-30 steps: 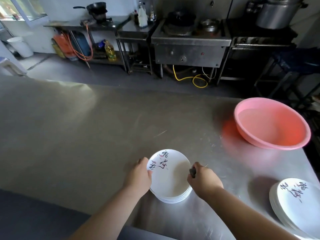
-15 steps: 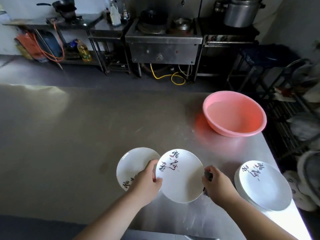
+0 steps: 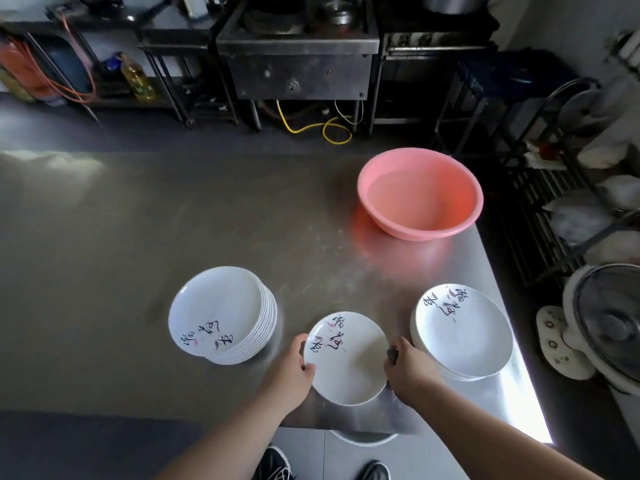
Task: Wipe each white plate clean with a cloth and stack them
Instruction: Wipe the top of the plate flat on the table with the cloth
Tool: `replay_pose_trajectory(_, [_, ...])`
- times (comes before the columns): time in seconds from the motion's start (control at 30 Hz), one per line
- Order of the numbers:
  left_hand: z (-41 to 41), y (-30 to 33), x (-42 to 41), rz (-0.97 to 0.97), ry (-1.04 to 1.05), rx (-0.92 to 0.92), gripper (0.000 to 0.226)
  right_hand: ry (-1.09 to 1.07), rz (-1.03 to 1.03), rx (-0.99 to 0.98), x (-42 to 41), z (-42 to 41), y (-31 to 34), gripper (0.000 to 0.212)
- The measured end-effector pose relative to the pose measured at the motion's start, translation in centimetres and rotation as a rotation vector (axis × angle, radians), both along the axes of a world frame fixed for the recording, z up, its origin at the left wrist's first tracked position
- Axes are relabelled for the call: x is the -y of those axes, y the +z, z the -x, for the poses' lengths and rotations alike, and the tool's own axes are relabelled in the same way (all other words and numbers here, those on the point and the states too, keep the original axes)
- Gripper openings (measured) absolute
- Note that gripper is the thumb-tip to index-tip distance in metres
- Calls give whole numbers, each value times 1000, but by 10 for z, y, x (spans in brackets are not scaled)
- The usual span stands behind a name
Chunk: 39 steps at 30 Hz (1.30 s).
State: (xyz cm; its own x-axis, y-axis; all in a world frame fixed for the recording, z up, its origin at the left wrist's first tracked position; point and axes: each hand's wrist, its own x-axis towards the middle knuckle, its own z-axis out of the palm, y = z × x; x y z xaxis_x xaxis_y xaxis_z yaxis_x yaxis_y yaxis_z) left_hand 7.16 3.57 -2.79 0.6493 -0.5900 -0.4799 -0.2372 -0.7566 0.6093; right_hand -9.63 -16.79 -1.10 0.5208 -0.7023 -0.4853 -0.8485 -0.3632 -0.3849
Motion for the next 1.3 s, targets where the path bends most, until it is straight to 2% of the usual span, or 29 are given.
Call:
replay_pose_trajectory(0.17, [10, -6, 3, 9, 25, 58, 52, 34, 51, 22, 1, 9, -7, 15])
replay_pose_trajectory(0.27, [16, -13, -2, 2, 3, 194, 60, 83, 214, 174, -6, 9, 1, 2])
replay_pose_trajectory(0.33, [19, -24, -11, 2, -88, 404, 71, 205, 290, 309, -11, -1, 7, 29])
replay_pose_trajectory(0.4, [20, -36, -20, -8, -198, 523, 80, 386, 263, 363, -17, -11, 8, 48])
replay_pose_trajectory(0.5, [18, -53, -28, 1, -288, 585, 85, 723, 275, 183, -28, -19, -2, 67])
replay_pose_trajectory(0.6, [19, -62, -30, 4, -332, 657, 85, 885, 265, 32, -40, -16, -21, 80])
replay_pose_trajectory(0.77, [18, -68, -28, -1, -391, 701, 81, 939, 342, -51, -50, -5, -36, 90])
replay_pose_trajectory(0.97, [17, -64, -29, -23, -395, 698, 83, 915, 271, -95, -31, -45, -28, 97])
replay_pose_trajectory(1.2, [19, -62, -30, -59, -408, 677, 82, 1249, 239, -15, -36, 11, -28, 97])
replay_pose_trajectory(1.3, [18, -61, -29, -52, -407, 678, 81, 1166, 309, -43, -20, -9, -30, 93])
